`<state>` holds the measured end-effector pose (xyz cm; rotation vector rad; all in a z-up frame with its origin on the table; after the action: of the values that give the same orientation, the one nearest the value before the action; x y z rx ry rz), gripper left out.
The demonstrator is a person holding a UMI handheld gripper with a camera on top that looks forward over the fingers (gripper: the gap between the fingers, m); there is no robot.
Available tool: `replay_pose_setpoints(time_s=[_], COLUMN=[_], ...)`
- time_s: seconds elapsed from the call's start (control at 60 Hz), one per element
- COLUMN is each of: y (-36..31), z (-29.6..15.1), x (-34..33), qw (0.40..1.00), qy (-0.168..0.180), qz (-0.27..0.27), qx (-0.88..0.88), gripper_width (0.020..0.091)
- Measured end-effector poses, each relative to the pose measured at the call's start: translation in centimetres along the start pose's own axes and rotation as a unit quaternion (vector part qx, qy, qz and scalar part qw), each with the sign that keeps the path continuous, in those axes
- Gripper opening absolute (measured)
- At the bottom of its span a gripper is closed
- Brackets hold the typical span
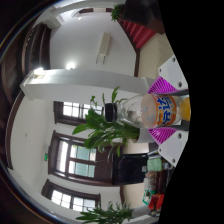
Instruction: Pour water
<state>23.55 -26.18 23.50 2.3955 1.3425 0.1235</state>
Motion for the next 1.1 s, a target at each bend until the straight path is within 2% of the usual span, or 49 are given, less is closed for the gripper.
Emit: replay_pose_setpoints(time_s=[0.217, 0.233, 0.35, 0.433, 0.467, 0.633, 0.8, 0.833, 0.883, 0.9, 1.1], y=[2.3, 1.1, 1.2, -0.7, 0.4, 0.1, -0.4, -0.5, -0.6, -0.7, -1.5], z=[11.4, 11.1, 16.2, 17.6, 17.6, 17.4, 17.1, 17.4, 17.9, 18.1, 19.0], x=[3.4, 4.4, 5.6, 6.6, 6.5, 5.7, 5.8, 6.0, 5.9, 5.8, 0.9], qw=[0.999, 0.999, 0.997, 0.997, 0.998, 0.996, 0.997, 0.996, 0.996, 0.996, 0.996], qy=[-0.031, -0.033, -0.049, -0.044, -0.022, -0.022, -0.027, -0.038, -0.055, -0.059, -0.063], qz=[-0.001, -0.001, -0.011, -0.021, -0.013, -0.015, -0.015, -0.016, -0.020, -0.023, -0.045], qx=[0.040, 0.043, 0.053, 0.061, 0.064, 0.080, 0.076, 0.076, 0.069, 0.065, 0.049], gripper_width=[0.0404, 0.0404, 0.0402, 0.0392, 0.0411, 0.0417, 0.0518, 0.0574, 0.0717, 0.0736, 0.0744])
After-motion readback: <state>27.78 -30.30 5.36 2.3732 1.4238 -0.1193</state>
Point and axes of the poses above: the point between the fingertips, and its own axes, seen from behind it with the camera up: y to the right, z down, x forward, the way the camera looks, the point moved 5 cm from there along -x, backward, against the way the camera looks, and after that the axes turned 15 degrees about -x, right-handed, at the moved point
